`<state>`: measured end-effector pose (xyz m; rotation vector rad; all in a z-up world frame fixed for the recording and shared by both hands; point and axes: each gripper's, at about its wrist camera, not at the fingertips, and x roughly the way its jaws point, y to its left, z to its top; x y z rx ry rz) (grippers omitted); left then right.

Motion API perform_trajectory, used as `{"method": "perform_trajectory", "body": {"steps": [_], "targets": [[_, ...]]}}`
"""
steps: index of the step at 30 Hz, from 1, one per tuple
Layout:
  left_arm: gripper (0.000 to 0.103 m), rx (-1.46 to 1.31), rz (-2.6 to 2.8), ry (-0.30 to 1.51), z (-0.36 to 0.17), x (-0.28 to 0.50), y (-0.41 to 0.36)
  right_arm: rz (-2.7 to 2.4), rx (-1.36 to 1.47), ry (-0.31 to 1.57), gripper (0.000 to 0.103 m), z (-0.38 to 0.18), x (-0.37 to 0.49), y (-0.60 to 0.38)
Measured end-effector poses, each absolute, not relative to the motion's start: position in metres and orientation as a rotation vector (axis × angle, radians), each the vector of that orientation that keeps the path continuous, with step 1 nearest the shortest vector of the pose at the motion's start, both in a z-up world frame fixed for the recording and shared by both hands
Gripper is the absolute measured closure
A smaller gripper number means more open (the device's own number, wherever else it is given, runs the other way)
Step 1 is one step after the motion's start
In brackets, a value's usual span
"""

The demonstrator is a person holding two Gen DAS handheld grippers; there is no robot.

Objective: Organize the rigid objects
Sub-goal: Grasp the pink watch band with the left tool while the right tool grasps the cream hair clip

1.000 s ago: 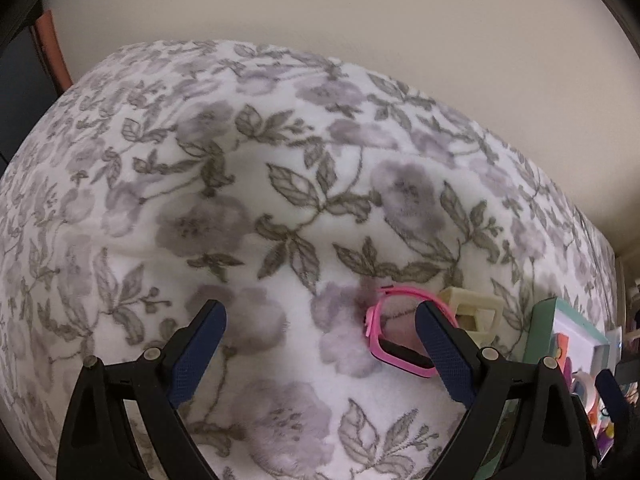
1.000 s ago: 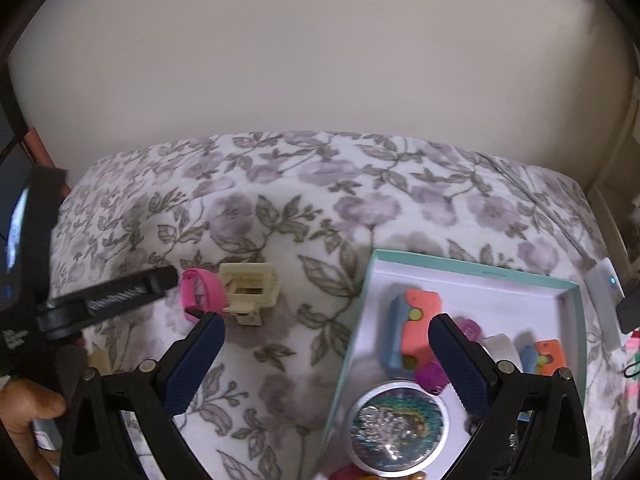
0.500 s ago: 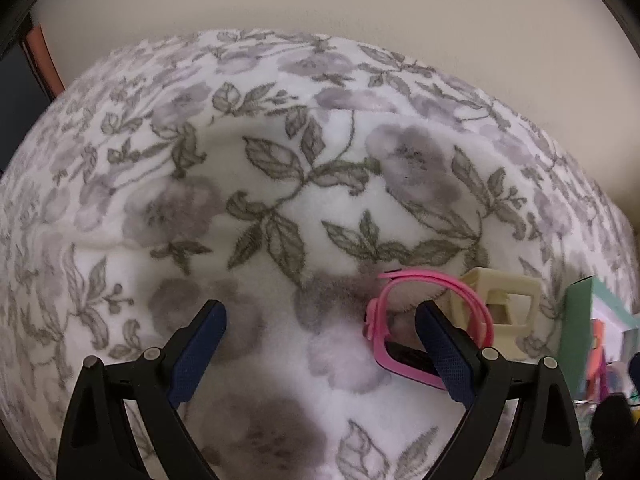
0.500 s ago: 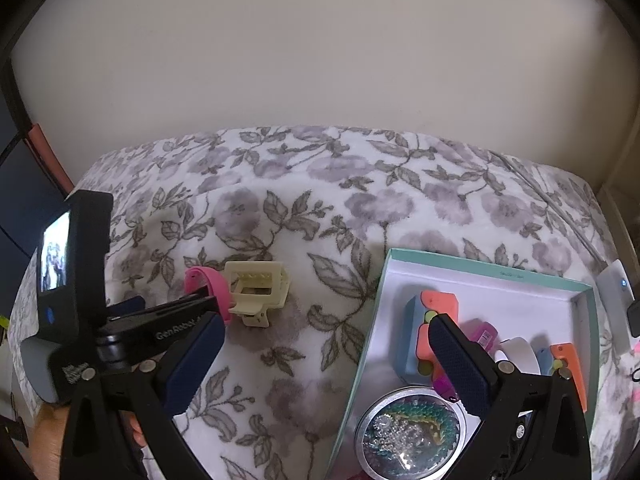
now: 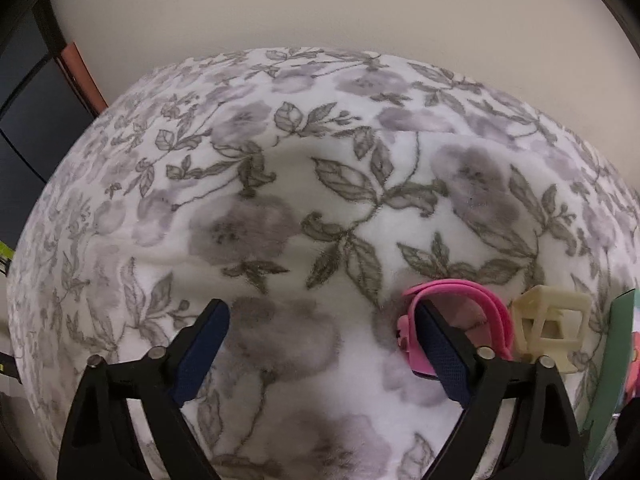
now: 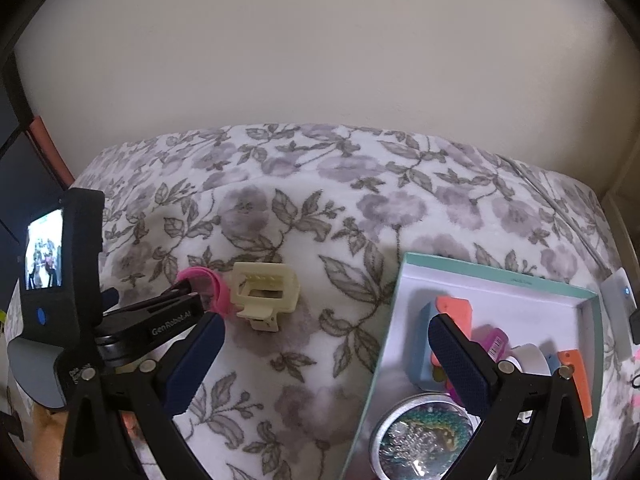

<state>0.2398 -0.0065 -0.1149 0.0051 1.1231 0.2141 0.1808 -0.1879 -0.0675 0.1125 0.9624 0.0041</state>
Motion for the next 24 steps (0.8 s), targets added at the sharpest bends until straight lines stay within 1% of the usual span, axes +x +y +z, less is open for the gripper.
{"method": "perform_trajectory", "body": {"steps": [1, 3, 4, 6, 8, 12, 15, 18, 24], "targets": [[0.019, -0.016, 0.196, 1.128, -0.115, 0.24, -0.005, 0.006, 0.108, 0.963, 0.0, -0.068, 0.182, -0.186], [0.029, -0.034, 0.175, 1.13, -0.115, 0.241, -0.004, 0.006, 0.1, 0.961, 0.0, -0.068, 0.185, -0.183], [0.031, -0.041, 0.162, 1.131, -0.115, 0.242, -0.004, 0.009, 0.098, 0.96, 0.0, -0.068, 0.187, -0.181], [0.042, -0.054, 0.145, 1.132, -0.113, 0.24, -0.007, 0.012, 0.1, 0.965, 0.0, -0.07, 0.19, -0.178], [0.047, -0.078, 0.133, 1.135, -0.113, 0.239, -0.006, 0.014, 0.089, 0.971, 0.001, -0.072, 0.195, -0.174], [0.058, -0.12, 0.13, 1.139, -0.112, 0.239, 0.0, 0.02, 0.064, 0.976, 0.012, -0.076, 0.203, -0.165], [0.062, -0.152, 0.128, 1.141, -0.112, 0.24, 0.006, 0.027, 0.055, 0.991, 0.016, -0.083, 0.21, -0.158], [0.062, -0.176, 0.121, 1.143, -0.111, 0.241, 0.01, 0.035, 0.049, 1.004, 0.019, -0.091, 0.215, -0.152], [0.062, -0.181, 0.113, 1.139, -0.112, 0.241, 0.011, 0.03, 0.061, 1.028, 0.021, -0.106, 0.225, -0.15]]}}
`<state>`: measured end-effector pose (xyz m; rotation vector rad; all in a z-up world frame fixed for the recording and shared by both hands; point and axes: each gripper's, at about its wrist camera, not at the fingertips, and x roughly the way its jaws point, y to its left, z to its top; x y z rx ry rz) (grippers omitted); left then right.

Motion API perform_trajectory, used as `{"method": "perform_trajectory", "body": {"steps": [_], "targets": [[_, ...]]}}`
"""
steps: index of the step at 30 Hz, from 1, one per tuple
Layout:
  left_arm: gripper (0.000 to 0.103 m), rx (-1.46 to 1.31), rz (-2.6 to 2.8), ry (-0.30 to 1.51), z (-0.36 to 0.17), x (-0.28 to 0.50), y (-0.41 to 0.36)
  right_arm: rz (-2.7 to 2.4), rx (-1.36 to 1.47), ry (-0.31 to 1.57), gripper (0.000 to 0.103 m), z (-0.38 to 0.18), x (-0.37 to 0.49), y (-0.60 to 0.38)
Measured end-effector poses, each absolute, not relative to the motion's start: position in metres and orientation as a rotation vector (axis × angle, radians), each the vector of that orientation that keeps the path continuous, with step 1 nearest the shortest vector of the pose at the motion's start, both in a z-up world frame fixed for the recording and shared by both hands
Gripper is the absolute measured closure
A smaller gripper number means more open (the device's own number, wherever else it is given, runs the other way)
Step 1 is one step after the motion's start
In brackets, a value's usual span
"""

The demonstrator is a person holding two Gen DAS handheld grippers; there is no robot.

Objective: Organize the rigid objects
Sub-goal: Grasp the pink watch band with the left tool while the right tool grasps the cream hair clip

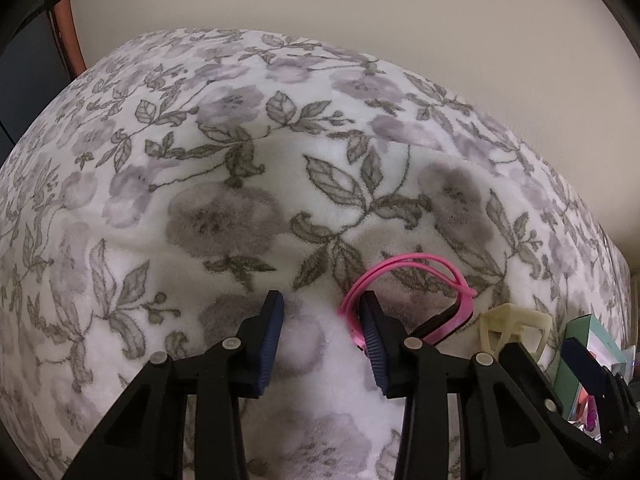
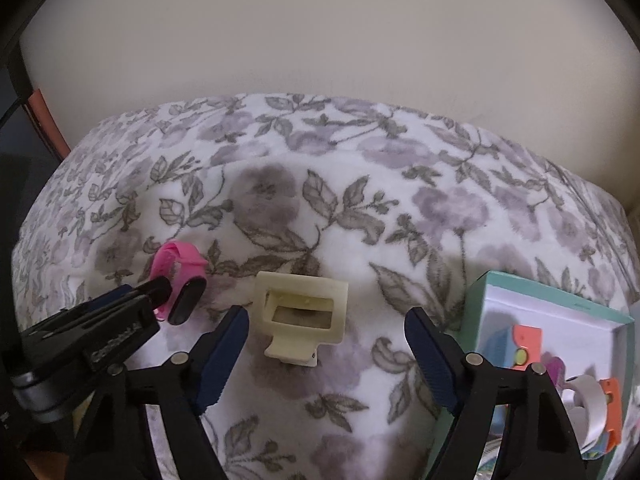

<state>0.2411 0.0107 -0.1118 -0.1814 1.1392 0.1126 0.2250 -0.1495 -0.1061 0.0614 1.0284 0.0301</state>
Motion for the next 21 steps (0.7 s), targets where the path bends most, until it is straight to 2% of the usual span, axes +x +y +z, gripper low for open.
{"method": "perform_trajectory", "body": {"steps": [8, 12, 18, 21], "targets": [[0.062, -0.181, 0.114, 1.136, -0.112, 0.241, 0.011, 0.059, 0.091, 1.027, 0.033, -0.11, 0.233, -0.146], [0.062, -0.176, 0.115, 1.135, -0.112, 0.241, 0.01, 0.085, 0.132, 1.046, 0.044, -0.114, 0.235, -0.144], [0.062, -0.173, 0.116, 1.133, -0.111, 0.241, 0.009, 0.074, 0.13, 1.073, 0.048, -0.123, 0.238, -0.14], [0.062, -0.165, 0.113, 1.133, -0.111, 0.241, 0.007, 0.067, 0.13, 1.073, 0.055, -0.121, 0.239, -0.14]]}}
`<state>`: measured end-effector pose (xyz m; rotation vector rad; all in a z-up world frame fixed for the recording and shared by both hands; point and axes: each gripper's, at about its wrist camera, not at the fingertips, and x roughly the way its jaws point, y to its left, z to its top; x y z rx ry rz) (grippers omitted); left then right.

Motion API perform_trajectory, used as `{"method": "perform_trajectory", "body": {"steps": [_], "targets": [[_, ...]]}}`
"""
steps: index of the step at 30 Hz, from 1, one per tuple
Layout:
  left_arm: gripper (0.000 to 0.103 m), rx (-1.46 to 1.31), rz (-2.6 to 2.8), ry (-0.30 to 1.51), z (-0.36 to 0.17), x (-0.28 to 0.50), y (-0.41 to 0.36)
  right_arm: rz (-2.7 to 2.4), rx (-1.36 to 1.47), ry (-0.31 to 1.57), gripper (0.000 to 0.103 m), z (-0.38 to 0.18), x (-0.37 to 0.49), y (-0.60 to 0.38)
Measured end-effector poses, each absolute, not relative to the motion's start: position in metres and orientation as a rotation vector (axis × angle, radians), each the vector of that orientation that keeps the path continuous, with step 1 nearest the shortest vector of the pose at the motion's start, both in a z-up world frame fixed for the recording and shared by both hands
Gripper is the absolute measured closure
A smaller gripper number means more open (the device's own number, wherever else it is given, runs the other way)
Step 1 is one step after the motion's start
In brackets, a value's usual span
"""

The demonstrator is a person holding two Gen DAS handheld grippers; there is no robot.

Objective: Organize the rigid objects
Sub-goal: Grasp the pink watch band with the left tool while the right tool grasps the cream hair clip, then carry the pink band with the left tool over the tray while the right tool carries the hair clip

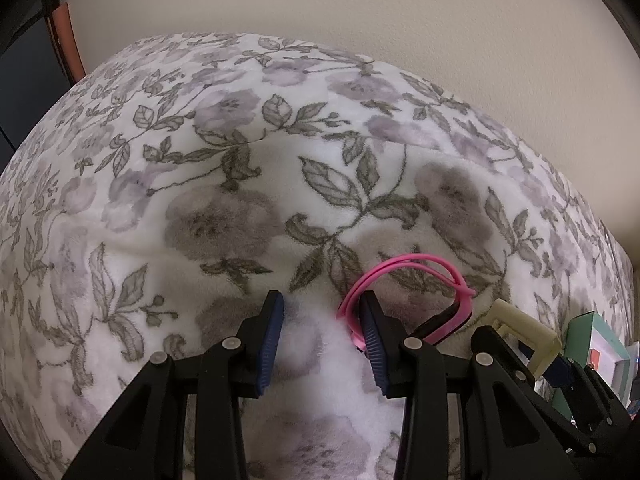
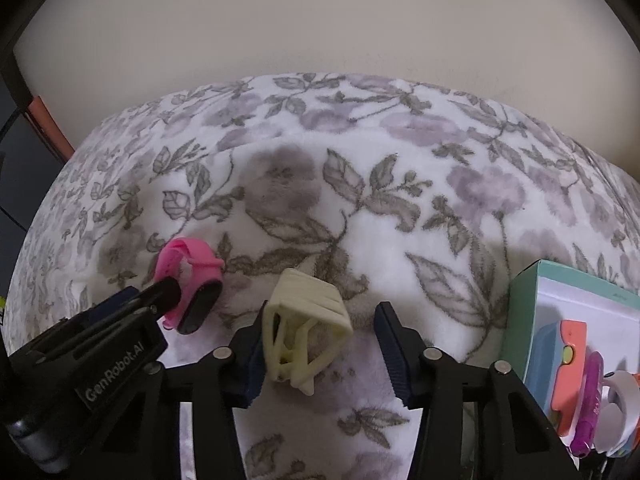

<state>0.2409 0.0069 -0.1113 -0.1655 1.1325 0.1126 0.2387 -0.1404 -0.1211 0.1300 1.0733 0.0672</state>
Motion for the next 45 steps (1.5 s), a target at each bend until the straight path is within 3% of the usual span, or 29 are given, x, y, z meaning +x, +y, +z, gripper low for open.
{"method": "perform_trajectory", "body": {"steps": [4, 11, 30, 45], "targets": [[0.066, -0.166, 0.099, 1.132, -0.111, 0.241, 0.004, 0.074, 0.159, 1.074, 0.071, -0.12, 0.238, -0.141], [0.089, -0.176, 0.063, 1.142, -0.11, 0.241, -0.002, 0.064, 0.19, 1.082, 0.071, -0.119, 0.232, -0.146], [0.092, -0.279, -0.043, 1.163, -0.1, 0.231, -0.009, 0.057, 0.227, 1.089, 0.073, -0.108, 0.207, -0.163], [0.092, -0.313, -0.082, 1.131, -0.04, 0.185, -0.018, 0.015, 0.335, 1.056, 0.073, -0.067, 0.136, -0.197]]}}
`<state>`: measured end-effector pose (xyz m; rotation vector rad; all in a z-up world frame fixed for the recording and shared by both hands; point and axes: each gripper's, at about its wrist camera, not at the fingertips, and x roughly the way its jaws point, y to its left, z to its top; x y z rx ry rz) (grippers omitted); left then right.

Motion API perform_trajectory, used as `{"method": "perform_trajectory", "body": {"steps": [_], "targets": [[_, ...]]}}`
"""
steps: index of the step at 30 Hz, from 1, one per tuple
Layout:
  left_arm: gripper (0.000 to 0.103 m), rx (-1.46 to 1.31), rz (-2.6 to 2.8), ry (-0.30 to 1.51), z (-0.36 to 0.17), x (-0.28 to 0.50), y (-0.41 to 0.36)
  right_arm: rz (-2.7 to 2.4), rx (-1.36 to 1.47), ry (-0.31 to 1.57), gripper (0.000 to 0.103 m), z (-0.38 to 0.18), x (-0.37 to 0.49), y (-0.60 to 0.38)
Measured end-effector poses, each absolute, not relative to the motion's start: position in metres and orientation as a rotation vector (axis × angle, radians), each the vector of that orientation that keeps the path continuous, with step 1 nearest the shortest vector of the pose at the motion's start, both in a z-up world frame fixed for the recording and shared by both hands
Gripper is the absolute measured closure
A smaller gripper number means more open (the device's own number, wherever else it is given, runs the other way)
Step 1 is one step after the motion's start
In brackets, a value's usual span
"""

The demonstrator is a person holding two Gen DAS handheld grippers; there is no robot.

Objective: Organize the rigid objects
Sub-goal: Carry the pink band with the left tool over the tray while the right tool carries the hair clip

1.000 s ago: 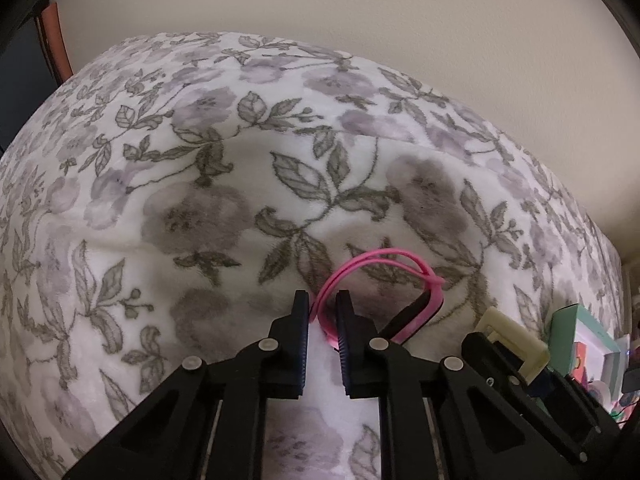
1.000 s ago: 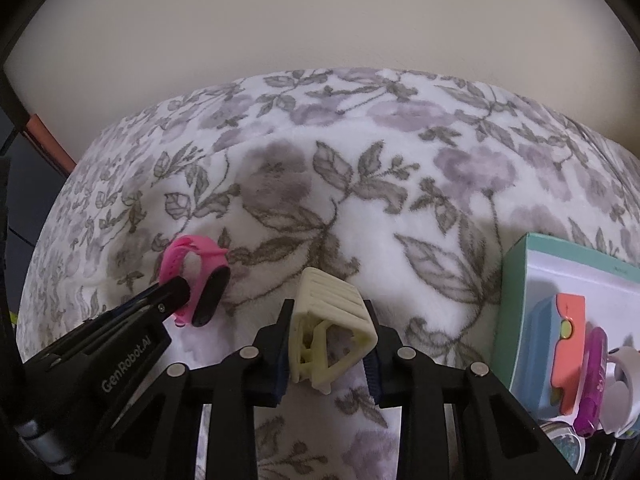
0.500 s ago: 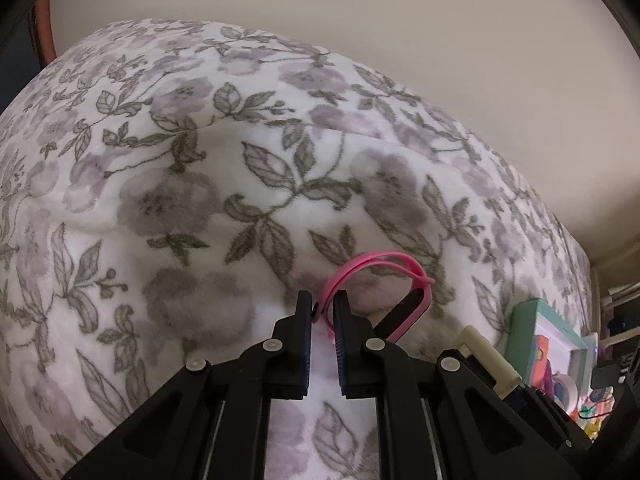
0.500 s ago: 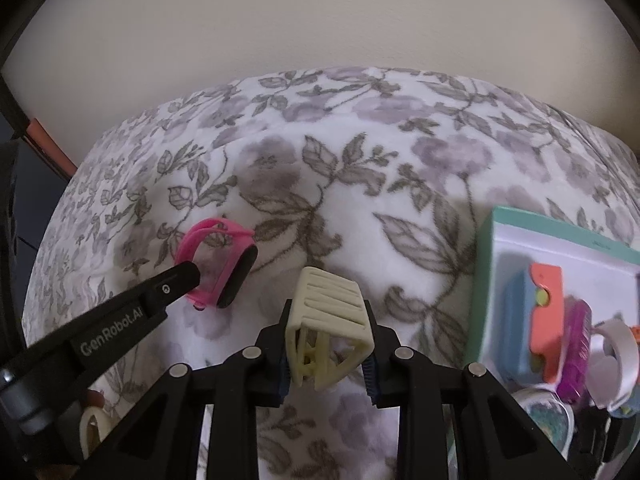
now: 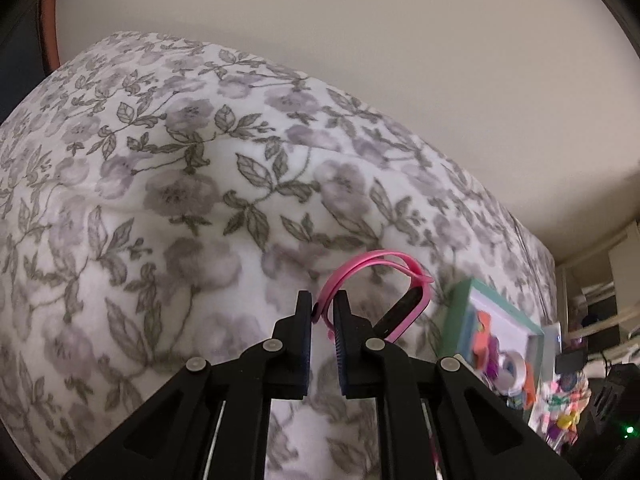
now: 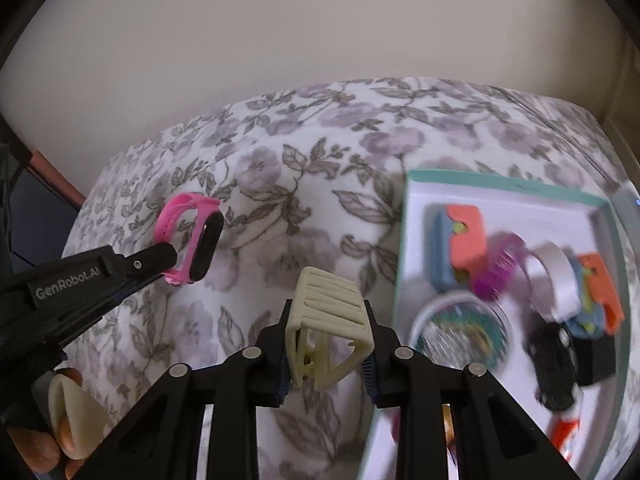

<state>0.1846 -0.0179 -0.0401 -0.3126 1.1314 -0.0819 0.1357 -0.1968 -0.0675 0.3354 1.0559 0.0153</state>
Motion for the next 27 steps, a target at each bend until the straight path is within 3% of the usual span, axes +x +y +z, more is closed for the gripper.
{"method": "perform_trajectory", "body": {"steps": [15, 27], "targets": [[0.092, -0.165, -0.198, 1.063, 0.003, 0.09, -0.061, -0.098, 0.439, 1.019, 0.073, -0.037, 0.033, -0.245], [0.092, -0.007, -0.329, 1.091, -0.009, 0.031, -0.115, -0.223, 0.447, 1.052, 0.073, -0.048, -0.028, -0.274]]}}
